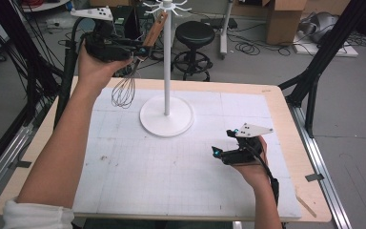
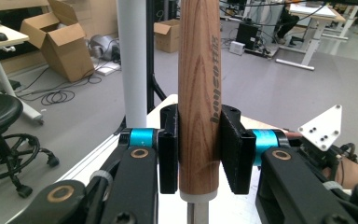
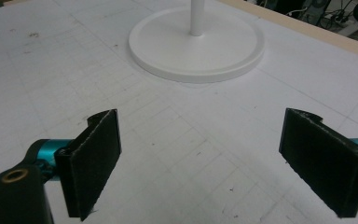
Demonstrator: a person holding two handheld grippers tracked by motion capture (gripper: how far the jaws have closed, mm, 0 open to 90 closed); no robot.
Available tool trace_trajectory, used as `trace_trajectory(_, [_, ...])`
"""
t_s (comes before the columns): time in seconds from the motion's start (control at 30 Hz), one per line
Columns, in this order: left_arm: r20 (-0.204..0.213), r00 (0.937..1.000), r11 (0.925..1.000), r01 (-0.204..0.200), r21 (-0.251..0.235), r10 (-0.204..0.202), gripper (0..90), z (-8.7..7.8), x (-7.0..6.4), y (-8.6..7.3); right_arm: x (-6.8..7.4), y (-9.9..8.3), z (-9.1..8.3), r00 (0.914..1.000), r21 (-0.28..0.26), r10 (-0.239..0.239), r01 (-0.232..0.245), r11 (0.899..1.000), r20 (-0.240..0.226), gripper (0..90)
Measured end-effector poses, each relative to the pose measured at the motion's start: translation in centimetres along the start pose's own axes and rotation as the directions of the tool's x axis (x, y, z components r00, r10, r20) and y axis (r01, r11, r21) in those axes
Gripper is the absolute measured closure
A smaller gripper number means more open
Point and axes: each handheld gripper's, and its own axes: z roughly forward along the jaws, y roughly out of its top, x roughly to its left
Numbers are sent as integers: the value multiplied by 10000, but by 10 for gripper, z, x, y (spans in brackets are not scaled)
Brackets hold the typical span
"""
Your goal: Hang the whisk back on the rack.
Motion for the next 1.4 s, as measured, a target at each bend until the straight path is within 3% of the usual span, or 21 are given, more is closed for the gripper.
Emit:
trace_trajectory(0.23, [-174, 9998, 9998, 57, 194, -54, 708, 5, 4, -2, 0, 0, 0, 10000, 35, 26, -26, 10000, 0, 118])
trace_trajectory(0.83, [-134, 9997, 9989, 192, 433, -186, 697, 13, 5, -5, 0, 0, 1, 10000, 74, 14, -14, 10000, -57, 118])
trace_trajectory(0.93, [-388, 9992, 9973, 148, 721, -120, 629, 14, 5, -6, 0, 0, 1, 10000, 67, -11, 11, 10000, -49, 119])
trace_trajectory(1.2, [-278, 9996, 9971, -11, 766, 32, 539, 13, 0, -5, 0, 0, 1, 10000, 101, 50, -49, 9999, -73, 119])
trace_trajectory(1.33, [-292, 9993, 9947, -206, 1010, 237, 495, 12, -7, -6, 0, 0, 1, 10000, 64, -13, 13, 10000, -41, 118])
trace_trajectory(1.4, [-193, 9995, 9958, -235, 881, 253, 483, 10, -10, -8, 0, 0, 1, 10000, 63, -11, 11, 10000, -52, 119])
